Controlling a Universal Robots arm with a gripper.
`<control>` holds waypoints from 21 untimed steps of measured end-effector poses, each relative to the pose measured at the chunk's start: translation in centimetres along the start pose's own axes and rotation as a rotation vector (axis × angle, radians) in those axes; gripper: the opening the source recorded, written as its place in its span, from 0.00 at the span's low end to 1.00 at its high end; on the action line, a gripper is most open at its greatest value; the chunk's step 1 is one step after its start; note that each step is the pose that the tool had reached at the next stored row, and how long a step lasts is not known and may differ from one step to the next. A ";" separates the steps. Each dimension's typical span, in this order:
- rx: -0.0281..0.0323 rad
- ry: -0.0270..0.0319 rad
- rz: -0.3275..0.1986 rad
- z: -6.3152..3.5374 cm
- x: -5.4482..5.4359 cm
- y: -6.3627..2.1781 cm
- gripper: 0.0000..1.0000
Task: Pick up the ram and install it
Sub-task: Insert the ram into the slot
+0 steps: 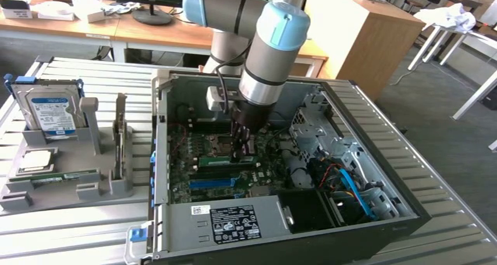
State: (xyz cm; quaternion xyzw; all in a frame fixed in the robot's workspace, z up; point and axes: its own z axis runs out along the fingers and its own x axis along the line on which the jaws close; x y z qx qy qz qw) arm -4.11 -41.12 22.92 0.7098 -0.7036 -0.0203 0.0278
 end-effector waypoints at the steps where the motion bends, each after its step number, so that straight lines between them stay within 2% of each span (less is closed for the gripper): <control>1: 0.0000 -0.0001 0.000 0.02 0.0 0.00 0.13; 6: 0.0000 0.0011 0.000 0.08 0.0 -0.01 0.13; 8: 0.0000 0.0067 0.001 0.09 0.0 -0.03 0.13; 9: -0.0001 0.0137 0.001 0.09 0.0 -0.02 0.13; 10: 0.0000 0.0173 0.001 0.10 0.0 -0.03 0.13; 21: -0.0001 0.0168 0.001 0.11 -0.1 -0.11 0.13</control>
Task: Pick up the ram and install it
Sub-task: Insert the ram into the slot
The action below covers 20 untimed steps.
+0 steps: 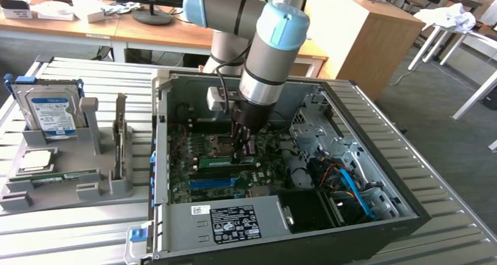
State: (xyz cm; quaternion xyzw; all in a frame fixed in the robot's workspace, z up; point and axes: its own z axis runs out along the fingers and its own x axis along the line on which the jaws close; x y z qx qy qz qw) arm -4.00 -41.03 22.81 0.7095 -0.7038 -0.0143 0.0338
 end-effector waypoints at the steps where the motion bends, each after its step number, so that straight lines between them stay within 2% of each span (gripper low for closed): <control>1: -0.0001 0.0001 0.000 0.00 0.0 0.00 0.13; 20: -0.0001 0.0001 0.000 0.44 -0.1 -0.03 0.13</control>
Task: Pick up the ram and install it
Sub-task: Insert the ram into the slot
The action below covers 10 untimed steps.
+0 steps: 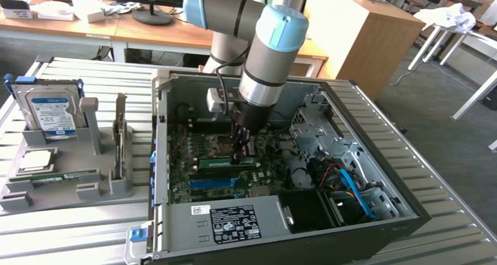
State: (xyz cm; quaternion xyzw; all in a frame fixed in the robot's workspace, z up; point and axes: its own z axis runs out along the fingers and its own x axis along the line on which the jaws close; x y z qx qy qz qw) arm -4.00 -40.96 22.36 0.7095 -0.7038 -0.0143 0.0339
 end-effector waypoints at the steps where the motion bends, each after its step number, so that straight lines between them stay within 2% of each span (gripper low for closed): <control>1: 0.0000 -0.0001 0.000 0.01 0.0 0.00 0.13; 5: 0.0011 -0.0022 0.000 -0.16 0.0 0.00 0.13; 10: 0.0002 -0.0003 0.000 -0.34 0.0 0.03 0.13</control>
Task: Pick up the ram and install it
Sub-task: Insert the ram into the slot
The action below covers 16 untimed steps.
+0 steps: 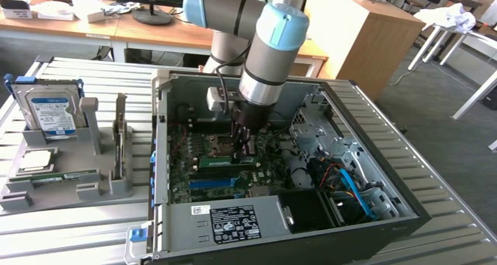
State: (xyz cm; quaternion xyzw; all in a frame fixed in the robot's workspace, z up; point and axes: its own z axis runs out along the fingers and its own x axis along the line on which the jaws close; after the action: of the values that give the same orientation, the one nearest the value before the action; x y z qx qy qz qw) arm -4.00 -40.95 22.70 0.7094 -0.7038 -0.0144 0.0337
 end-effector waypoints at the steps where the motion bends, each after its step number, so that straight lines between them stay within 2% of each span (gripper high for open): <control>1: 0.0000 0.0000 0.000 0.00 0.0 0.00 0.13; 16: -0.0056 0.0003 0.000 0.47 0.0 -0.04 0.13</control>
State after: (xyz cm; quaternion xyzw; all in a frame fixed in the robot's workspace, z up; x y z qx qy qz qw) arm -4.00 -40.96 22.22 0.7094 -0.7037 -0.0162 0.0358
